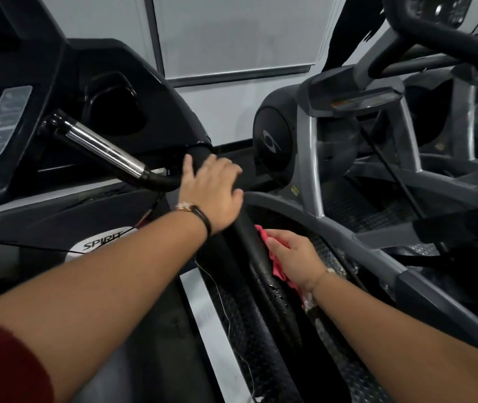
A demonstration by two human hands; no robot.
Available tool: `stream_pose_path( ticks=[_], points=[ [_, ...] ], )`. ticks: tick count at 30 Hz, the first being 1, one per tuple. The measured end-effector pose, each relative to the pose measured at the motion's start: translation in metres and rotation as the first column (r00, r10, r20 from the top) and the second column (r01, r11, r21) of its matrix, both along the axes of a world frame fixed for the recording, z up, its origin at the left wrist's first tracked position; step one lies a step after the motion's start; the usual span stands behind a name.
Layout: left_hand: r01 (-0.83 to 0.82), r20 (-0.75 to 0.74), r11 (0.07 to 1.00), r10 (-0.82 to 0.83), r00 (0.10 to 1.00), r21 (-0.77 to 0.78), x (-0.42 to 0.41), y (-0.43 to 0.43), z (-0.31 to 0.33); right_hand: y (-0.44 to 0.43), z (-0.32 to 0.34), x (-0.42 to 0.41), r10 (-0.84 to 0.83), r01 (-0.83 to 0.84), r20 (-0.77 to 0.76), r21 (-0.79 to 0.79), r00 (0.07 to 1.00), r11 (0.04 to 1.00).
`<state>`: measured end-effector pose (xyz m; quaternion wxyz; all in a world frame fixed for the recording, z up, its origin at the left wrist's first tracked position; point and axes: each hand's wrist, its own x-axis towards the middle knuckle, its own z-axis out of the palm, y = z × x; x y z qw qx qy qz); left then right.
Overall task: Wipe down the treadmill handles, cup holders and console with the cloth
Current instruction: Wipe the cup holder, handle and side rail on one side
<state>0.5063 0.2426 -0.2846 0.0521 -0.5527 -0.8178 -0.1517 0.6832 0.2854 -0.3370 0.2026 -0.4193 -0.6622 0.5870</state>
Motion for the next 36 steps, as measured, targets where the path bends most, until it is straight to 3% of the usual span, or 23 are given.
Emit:
stream_pose_path(
  ticks=[2, 4, 8, 11, 13, 17, 19, 22, 24, 27, 30, 32, 35, 36],
  points=[
    [0.020, 0.040, 0.996, -0.016, 0.999, -0.093, 0.017, 0.013, -0.011, 0.007, -0.002, -0.008, -0.001, -0.002, 0.091, 0.030, 0.996, 1.000],
    [0.010, 0.082, 0.989, 0.002, 0.997, -0.147, 0.022, 0.018, -0.020, 0.003, -0.001, 0.000, -0.005, 0.002, 0.047, 0.052, 0.999, 0.999],
    [0.019, 0.101, 0.990, -0.005, 0.995, -0.138, 0.020, 0.019, -0.026, -0.011, -0.008, 0.033, -0.036, 0.026, -0.052, -0.180, 0.998, 0.983],
    [0.029, 0.100, 0.989, -0.015, 0.995, -0.146, 0.019, 0.020, -0.025, 0.001, -0.008, 0.015, -0.040, 0.094, 0.142, -0.394, 0.989, 0.914],
    [0.026, 0.096, 0.990, -0.013, 0.995, -0.142, 0.019, 0.020, -0.026, 0.009, -0.008, 0.001, 0.050, 0.057, 0.239, -0.422, 0.970, 0.905],
    [0.029, 0.081, 0.990, -0.018, 0.997, -0.135, 0.017, 0.020, -0.028, 0.029, -0.003, -0.030, 0.002, 0.057, 0.344, -0.160, 0.939, 0.986],
    [0.031, 0.083, 0.991, -0.020, 0.996, -0.130, 0.018, 0.020, -0.028, 0.022, -0.001, -0.029, 0.047, -0.075, 0.385, 0.058, 0.922, 0.996],
    [0.029, 0.092, 0.992, -0.018, 0.996, -0.121, 0.017, 0.020, -0.029, -0.007, 0.005, 0.000, -0.065, -0.064, 0.255, 0.467, 0.965, 0.882],
    [0.028, 0.095, 0.992, -0.016, 0.995, -0.123, 0.018, 0.020, -0.028, -0.025, 0.008, 0.019, -0.015, -0.076, 0.137, 0.633, 0.990, 0.770],
    [0.030, 0.093, 0.991, -0.018, 0.995, -0.128, 0.018, 0.019, -0.028, -0.016, 0.006, 0.021, 0.017, -0.139, 0.217, 0.561, 0.976, 0.816],
    [0.033, 0.087, 0.989, -0.020, 0.996, -0.147, 0.018, 0.020, -0.027, -0.007, 0.004, 0.003, -0.048, -0.207, 0.467, 0.480, 0.883, 0.852],
    [0.036, 0.086, 0.987, -0.022, 0.996, -0.157, 0.018, 0.020, -0.027, -0.021, 0.010, 0.004, -0.050, -0.259, 0.436, 0.619, 0.899, 0.741],
    [0.042, 0.093, 0.987, -0.028, 0.995, -0.156, 0.017, 0.020, -0.027, -0.046, 0.012, 0.037, 0.125, -0.313, 0.290, 0.811, 0.949, 0.495],
    [0.046, 0.093, 0.986, -0.032, 0.995, -0.157, 0.017, 0.020, -0.027, -0.047, 0.007, 0.048, 0.177, -0.321, 0.269, 0.828, 0.947, 0.461]
  ],
)
